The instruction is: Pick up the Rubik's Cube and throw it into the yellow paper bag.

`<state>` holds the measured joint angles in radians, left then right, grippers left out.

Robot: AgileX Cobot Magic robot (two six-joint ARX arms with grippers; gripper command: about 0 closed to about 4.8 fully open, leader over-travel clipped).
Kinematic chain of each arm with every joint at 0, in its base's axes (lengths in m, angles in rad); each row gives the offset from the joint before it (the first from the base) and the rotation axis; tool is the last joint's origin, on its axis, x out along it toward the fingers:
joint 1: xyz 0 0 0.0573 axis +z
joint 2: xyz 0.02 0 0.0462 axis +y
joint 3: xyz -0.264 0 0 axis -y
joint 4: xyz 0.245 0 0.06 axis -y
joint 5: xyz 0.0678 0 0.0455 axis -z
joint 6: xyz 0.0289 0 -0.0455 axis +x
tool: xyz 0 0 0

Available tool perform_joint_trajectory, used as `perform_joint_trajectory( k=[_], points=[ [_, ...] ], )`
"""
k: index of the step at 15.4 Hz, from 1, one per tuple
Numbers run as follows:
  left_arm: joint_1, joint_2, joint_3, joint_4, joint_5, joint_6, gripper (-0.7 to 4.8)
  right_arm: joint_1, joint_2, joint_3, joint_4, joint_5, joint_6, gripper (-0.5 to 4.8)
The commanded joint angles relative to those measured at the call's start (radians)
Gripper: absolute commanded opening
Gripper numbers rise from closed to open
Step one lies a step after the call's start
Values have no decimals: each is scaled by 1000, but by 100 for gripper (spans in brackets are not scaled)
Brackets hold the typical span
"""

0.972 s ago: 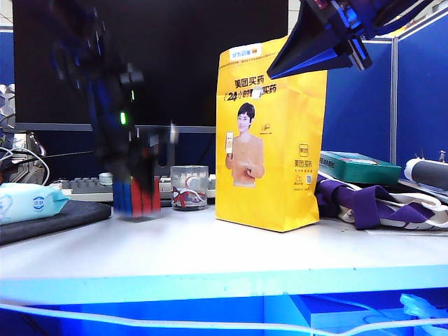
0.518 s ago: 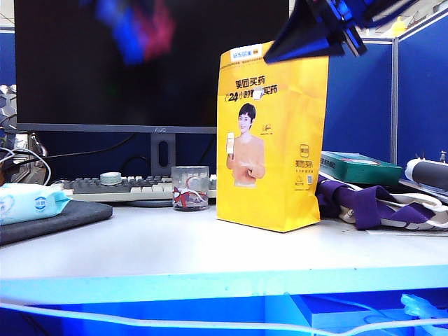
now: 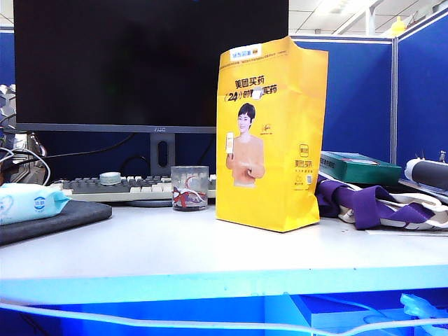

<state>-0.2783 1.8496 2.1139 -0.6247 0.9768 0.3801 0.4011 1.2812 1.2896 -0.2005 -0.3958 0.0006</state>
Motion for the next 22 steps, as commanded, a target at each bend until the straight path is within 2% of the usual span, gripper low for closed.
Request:
perform_joint_trajectory(
  k=[1,3,4,6,7,8,10,12,13,14,15,16,17,21,22],
  points=[
    [-19,79,5,219,90,-69,-3,0,-2,43,-72,44,-59,-1],
    [-32,132,5,334,111,-113,-3,0,-4,50,-119,82,-87,-1],
    [-63,181,5,468,112,-181,-3,0,-4,50,-154,88,-88,-1],
    [-103,224,5,625,107,-263,-3,0,-4,50,-170,87,-88,-1],
    [-128,247,5,686,60,-291,-3,0,-4,50,-171,85,-88,-1],
    [-142,263,5,696,-2,-289,-3,0,-6,50,-179,83,-88,-1],
    [-149,283,5,703,-16,-291,-3,0,-11,50,-200,83,-109,-1],
    [-149,296,5,700,-74,-310,-3,0,-15,50,-215,86,-125,-1],
    [-149,298,5,714,-84,-318,143,0,-15,50,-215,87,-125,-1],
    [-150,298,6,737,-103,-372,460,0,-15,50,-214,87,-125,0],
    [-153,298,6,747,-131,-426,479,0,-15,50,-214,85,-125,14],
    [-153,298,7,748,-127,-454,479,0,-15,50,-215,79,-125,72],
    [-153,298,7,746,-124,-476,479,0,-15,50,-216,79,-125,96],
    [-153,270,8,735,-127,-519,479,0,-15,49,-224,75,-125,96],
    [-147,201,8,621,-124,-458,479,0,-17,49,-248,76,-125,95]
  ],
)
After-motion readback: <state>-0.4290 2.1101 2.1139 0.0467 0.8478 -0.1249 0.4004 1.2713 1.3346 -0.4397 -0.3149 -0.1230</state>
